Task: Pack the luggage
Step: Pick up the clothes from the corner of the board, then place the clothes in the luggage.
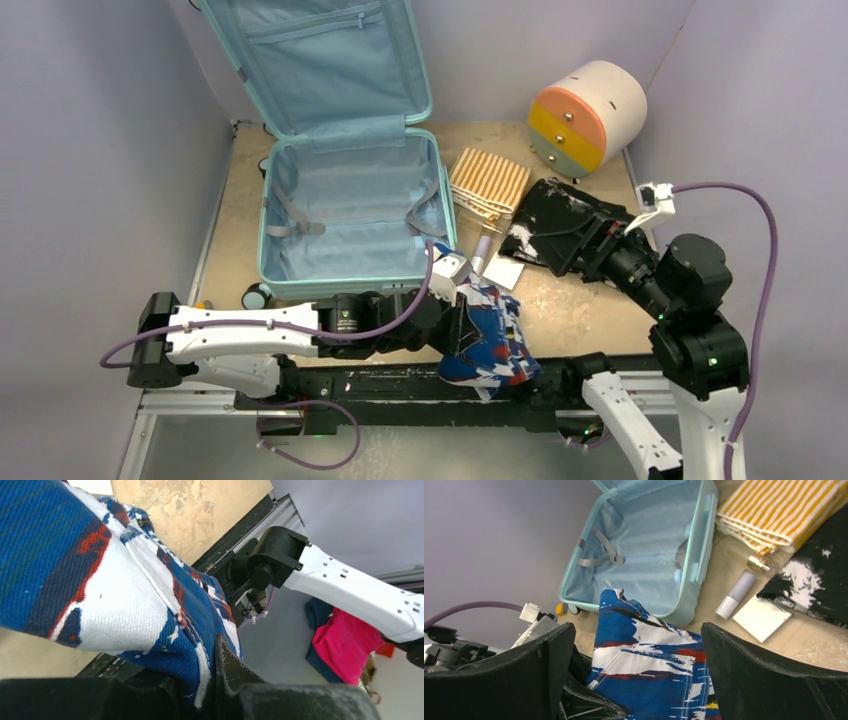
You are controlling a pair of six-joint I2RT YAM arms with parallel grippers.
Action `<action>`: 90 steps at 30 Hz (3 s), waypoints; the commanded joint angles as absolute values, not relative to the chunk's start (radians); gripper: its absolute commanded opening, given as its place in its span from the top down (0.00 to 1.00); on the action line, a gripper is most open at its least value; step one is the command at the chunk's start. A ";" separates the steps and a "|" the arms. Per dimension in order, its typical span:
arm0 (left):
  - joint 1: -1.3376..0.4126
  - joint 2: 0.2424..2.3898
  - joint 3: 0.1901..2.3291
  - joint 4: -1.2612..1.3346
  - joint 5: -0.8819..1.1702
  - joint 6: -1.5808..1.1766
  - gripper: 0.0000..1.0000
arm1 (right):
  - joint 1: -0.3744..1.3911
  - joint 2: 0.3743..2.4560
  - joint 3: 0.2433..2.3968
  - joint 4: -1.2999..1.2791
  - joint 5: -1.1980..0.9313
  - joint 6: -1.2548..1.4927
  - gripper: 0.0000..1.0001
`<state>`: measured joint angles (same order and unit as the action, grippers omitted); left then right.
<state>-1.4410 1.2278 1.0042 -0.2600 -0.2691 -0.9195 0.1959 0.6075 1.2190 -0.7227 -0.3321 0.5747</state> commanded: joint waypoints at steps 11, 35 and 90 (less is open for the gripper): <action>-1.447 1.127 1.376 -0.371 -0.514 -0.498 1.00 | 0.203 0.577 1.326 -0.743 -0.289 0.526 0.01; -0.759 1.551 2.150 -0.772 -0.158 -0.161 1.00 | 0.203 0.390 0.805 -0.577 -0.317 0.639 0.01; -0.119 1.710 1.925 -0.362 0.876 -0.327 1.00 | 0.311 0.475 0.637 -0.499 -0.272 0.603 0.01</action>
